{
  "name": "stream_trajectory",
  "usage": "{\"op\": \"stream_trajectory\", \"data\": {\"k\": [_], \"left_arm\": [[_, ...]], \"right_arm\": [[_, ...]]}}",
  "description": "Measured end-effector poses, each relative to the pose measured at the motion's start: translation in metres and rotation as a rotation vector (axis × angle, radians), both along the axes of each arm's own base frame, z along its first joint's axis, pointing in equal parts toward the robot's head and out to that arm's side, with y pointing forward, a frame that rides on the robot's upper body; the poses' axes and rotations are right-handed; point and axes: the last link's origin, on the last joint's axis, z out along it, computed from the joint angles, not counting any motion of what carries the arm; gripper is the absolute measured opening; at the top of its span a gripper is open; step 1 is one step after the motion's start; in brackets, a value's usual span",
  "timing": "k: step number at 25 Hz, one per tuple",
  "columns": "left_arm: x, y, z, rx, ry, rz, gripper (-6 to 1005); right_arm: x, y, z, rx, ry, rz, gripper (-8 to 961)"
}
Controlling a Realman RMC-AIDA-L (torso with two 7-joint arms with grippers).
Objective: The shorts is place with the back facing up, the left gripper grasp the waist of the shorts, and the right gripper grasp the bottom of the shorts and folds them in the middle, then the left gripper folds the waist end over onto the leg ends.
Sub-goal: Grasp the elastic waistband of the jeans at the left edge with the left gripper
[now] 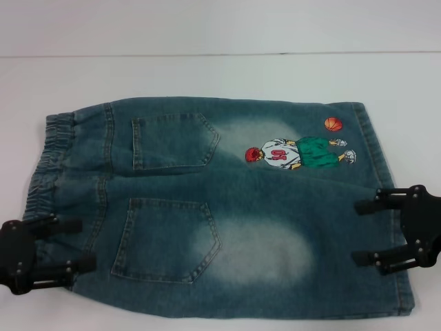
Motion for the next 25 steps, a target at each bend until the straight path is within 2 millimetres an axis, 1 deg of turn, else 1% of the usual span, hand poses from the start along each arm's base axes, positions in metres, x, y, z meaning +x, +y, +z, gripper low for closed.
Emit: {"op": "stream_trajectory", "data": {"k": [12, 16, 21, 25], "left_arm": [[0.000, 0.003, 0.002, 0.007, -0.004, 0.014, 877], [-0.002, 0.005, 0.016, 0.016, 0.041, 0.069, 876], [-0.009, 0.006, 0.042, 0.061, 0.151, 0.219, 867], [-0.013, 0.005, 0.052, 0.061, 0.232, 0.295, 860]], "right_arm": [[0.000, 0.001, 0.001, 0.004, 0.000, 0.000, 915], [0.000, 0.001, 0.002, 0.010, -0.001, -0.001, 915], [0.000, 0.002, 0.004, 0.022, 0.002, -0.002, 915], [-0.001, 0.005, 0.005, 0.034, -0.004, 0.012, 914]]}}
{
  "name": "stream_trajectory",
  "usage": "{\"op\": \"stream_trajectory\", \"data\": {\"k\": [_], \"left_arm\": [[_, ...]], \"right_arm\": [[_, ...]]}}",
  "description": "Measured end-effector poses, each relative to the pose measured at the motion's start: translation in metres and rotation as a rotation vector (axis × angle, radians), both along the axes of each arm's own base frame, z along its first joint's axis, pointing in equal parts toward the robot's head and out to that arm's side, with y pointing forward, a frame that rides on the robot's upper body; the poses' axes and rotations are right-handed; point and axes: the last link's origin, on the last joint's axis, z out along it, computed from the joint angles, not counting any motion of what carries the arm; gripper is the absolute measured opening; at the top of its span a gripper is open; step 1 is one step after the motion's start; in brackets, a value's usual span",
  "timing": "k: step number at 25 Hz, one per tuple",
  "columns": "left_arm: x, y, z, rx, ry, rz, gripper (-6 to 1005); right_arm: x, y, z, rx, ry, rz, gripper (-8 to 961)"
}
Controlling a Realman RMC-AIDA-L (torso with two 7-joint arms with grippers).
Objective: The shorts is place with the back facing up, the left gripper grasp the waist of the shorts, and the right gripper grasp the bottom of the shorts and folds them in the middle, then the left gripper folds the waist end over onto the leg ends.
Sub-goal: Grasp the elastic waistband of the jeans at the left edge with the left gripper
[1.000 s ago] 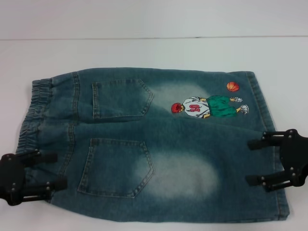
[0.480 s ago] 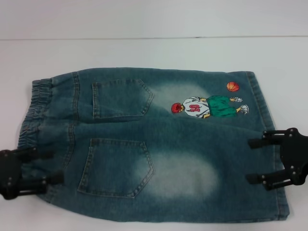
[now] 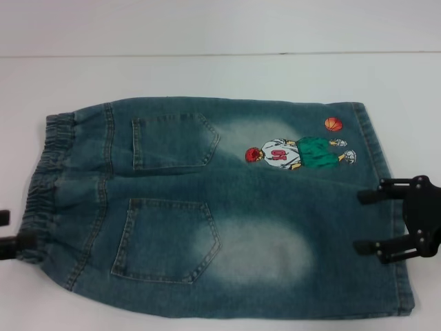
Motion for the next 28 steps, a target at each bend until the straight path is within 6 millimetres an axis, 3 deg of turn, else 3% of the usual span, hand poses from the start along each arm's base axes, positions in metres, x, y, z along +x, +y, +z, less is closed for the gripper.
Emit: {"op": "stream_trajectory", "data": {"k": [6, 28], "left_arm": [[-0.011, 0.002, -0.002, -0.010, 0.086, 0.073, 850], [-0.022, 0.017, -0.027, -0.019, 0.266, 0.117, 811]], "right_arm": [[-0.005, 0.005, 0.000, 0.003, 0.002, 0.015, 914], [-0.007, 0.006, -0.001, 0.007, 0.017, 0.011, 914]]}}
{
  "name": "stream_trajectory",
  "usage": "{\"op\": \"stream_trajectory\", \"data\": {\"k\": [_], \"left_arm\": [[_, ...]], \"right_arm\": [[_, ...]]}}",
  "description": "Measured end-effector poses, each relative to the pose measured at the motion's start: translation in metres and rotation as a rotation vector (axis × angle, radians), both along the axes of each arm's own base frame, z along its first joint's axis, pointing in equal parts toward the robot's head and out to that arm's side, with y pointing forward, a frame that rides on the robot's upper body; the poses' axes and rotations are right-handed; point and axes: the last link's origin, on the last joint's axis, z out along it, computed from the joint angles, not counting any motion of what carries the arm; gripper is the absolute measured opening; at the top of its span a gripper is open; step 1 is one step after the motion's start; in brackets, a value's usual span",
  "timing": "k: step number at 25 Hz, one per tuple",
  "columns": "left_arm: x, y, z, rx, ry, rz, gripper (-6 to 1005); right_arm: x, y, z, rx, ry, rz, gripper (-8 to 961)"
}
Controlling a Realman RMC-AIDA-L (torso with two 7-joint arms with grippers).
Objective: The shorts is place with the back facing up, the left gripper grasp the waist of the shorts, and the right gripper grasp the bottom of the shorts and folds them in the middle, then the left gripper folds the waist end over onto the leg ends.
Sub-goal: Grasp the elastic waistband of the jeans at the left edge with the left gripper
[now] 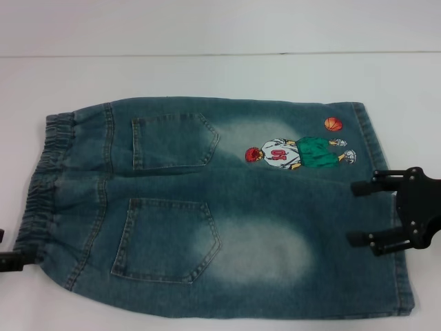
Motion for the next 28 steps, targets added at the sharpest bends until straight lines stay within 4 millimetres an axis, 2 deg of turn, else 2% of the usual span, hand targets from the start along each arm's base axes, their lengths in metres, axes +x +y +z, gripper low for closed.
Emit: {"op": "stream_trajectory", "data": {"k": [11, 24, 27, 28], "left_arm": [[-0.002, 0.002, -0.006, -0.016, 0.018, 0.004, 792], [0.008, 0.008, -0.017, -0.087, 0.027, -0.037, 769], [0.010, 0.010, -0.018, -0.099, 0.039, -0.043, 544], [0.011, 0.010, -0.018, -0.100, 0.037, -0.046, 504]], "right_arm": [[0.000, -0.001, 0.000, -0.003, 0.002, -0.004, 915], [0.002, -0.003, -0.001, -0.008, 0.008, -0.024, 915], [0.003, -0.003, -0.001, -0.008, 0.008, -0.026, 914], [0.003, -0.003, -0.001, -0.008, 0.008, -0.026, 914]]}}
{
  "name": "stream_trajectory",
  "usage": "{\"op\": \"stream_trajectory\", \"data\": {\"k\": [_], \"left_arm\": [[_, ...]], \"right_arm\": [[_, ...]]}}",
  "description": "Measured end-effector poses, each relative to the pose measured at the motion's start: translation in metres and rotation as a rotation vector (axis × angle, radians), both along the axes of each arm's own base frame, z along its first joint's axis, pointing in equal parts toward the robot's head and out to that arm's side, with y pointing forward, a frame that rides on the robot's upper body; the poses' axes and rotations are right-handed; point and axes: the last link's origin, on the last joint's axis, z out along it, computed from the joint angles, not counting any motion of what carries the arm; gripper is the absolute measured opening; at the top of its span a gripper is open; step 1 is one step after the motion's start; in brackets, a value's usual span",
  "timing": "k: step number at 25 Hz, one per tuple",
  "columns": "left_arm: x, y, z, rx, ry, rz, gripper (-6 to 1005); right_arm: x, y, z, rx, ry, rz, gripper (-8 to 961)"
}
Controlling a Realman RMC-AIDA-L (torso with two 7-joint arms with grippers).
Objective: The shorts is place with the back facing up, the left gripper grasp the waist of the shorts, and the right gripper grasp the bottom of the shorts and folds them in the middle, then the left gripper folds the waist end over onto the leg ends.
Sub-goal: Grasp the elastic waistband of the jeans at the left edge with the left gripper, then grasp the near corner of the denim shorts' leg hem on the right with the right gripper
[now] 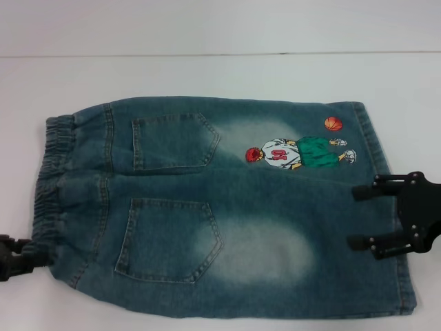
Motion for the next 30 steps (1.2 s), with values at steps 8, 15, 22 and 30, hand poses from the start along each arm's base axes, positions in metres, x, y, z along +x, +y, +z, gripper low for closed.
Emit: {"op": "stream_trajectory", "data": {"k": [8, 15, 22, 30], "left_arm": [[0.015, 0.006, 0.007, 0.022, -0.014, -0.011, 251], [0.030, 0.012, 0.008, 0.042, -0.093, -0.014, 134], [0.038, 0.013, 0.012, 0.114, -0.182, -0.039, 88], [0.043, 0.015, 0.009, 0.114, -0.206, -0.083, 71]], "right_arm": [[0.003, -0.002, 0.004, 0.014, 0.013, -0.009, 914], [0.006, -0.003, 0.006, 0.041, 0.036, -0.033, 914], [0.013, -0.010, 0.010, 0.050, 0.066, -0.078, 915], [0.022, -0.024, 0.029, -0.083, -0.065, -0.152, 915]]}}
